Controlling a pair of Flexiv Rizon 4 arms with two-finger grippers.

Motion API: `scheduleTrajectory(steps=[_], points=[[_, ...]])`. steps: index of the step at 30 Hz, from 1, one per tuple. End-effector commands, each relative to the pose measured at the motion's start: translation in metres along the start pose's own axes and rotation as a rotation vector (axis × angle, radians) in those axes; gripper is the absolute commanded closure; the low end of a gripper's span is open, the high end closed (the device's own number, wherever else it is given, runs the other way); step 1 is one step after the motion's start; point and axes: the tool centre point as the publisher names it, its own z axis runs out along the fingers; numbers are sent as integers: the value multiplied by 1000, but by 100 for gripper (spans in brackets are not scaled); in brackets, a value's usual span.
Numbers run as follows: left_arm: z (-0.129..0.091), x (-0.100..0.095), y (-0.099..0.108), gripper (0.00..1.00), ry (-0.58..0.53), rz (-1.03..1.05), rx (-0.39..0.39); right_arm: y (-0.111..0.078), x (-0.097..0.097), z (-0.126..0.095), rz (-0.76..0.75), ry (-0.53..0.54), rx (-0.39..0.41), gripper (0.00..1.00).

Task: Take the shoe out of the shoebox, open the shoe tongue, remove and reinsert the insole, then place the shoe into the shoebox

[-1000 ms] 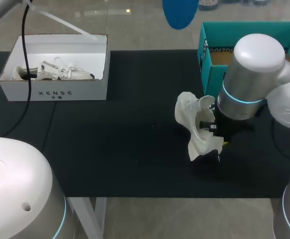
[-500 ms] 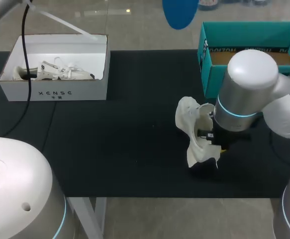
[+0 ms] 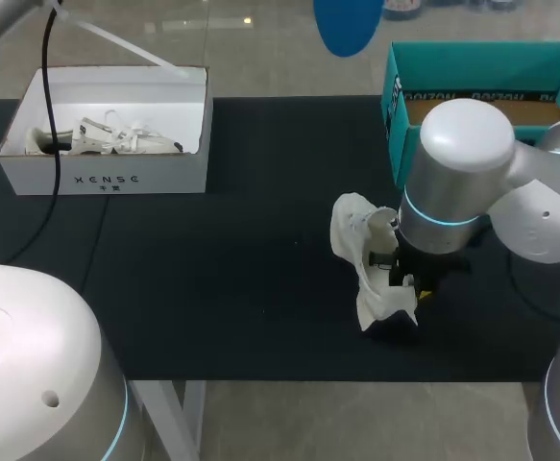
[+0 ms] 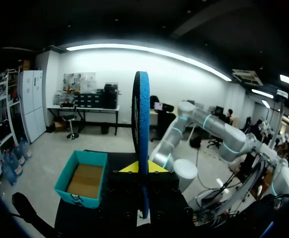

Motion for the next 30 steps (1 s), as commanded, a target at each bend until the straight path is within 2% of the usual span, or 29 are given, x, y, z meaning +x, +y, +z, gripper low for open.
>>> scheduleTrajectory(steps=[1, 6, 10, 12, 13, 29, 30], points=[[0, 1, 1, 100, -2, 0, 0, -4, -9, -23, -3, 28, -22, 0], [0, 1, 1, 100, -2, 0, 0, 1, -13, -52, -26, 60, -53, 0], [0, 1, 1, 100, -2, 0, 0, 15, -18, -71, -33, 123, -77, 0], [0, 1, 1, 100, -2, 0, 0, 27, -21, -79, -58, 222, -73, 0], [0, 1, 1, 100, -2, 0, 0, 32, -21, -83, -107, 353, -36, 0], [0, 1, 1, 100, -2, 0, 0, 32, -21, -83, -107, 353, -36, 0], [0, 1, 1, 100, -2, 0, 0, 30, -22, -88, -98, 442, 31, 0]])
